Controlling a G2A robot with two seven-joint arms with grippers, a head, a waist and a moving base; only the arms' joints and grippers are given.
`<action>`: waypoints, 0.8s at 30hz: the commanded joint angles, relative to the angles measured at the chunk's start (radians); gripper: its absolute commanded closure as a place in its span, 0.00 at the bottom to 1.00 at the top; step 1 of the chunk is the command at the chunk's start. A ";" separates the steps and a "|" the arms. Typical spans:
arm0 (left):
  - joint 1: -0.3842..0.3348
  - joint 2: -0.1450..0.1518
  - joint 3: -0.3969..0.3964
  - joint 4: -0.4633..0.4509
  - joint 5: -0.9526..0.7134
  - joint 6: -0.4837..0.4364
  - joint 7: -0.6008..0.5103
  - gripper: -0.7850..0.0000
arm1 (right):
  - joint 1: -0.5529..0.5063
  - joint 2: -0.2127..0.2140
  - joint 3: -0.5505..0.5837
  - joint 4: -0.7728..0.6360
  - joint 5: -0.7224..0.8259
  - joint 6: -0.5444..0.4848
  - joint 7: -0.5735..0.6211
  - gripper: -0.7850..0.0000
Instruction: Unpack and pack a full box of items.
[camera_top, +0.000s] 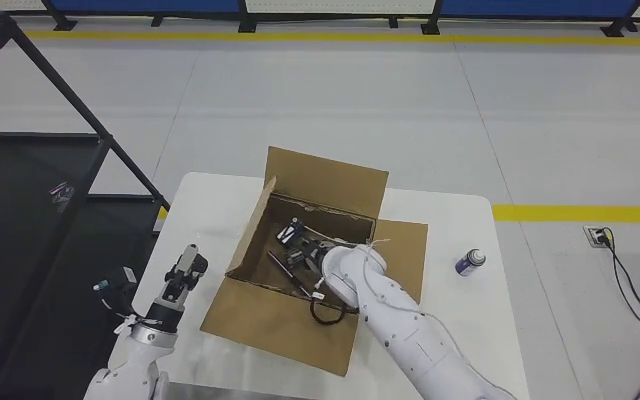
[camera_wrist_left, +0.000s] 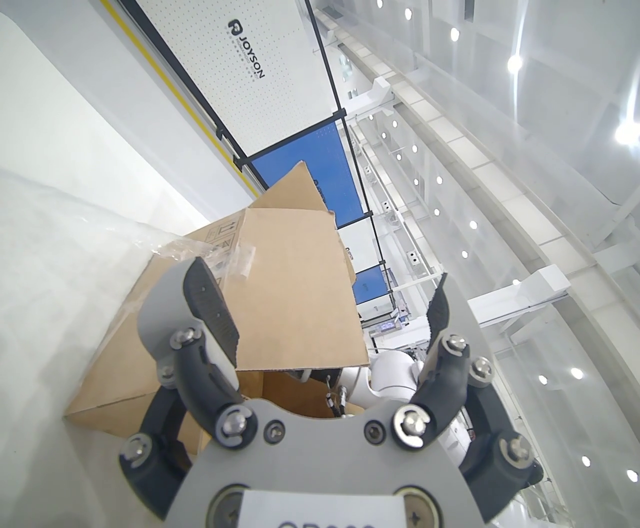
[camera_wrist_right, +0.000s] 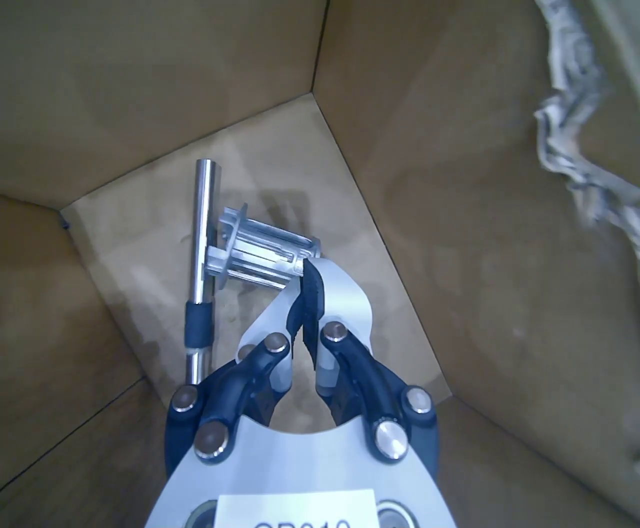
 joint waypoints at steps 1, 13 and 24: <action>-0.002 0.000 0.002 0.000 0.000 0.000 -0.002 0.00 | -0.098 0.026 0.044 -0.190 -0.043 -0.009 0.063 1.00; 0.023 0.004 -0.026 -0.027 0.001 -0.052 -0.015 0.00 | -0.161 0.033 0.088 -0.353 0.041 0.037 0.209 0.46; 0.095 0.012 -0.092 -0.075 0.132 -0.123 0.020 0.00 | 0.003 -0.025 0.011 -0.183 0.213 0.104 0.068 0.22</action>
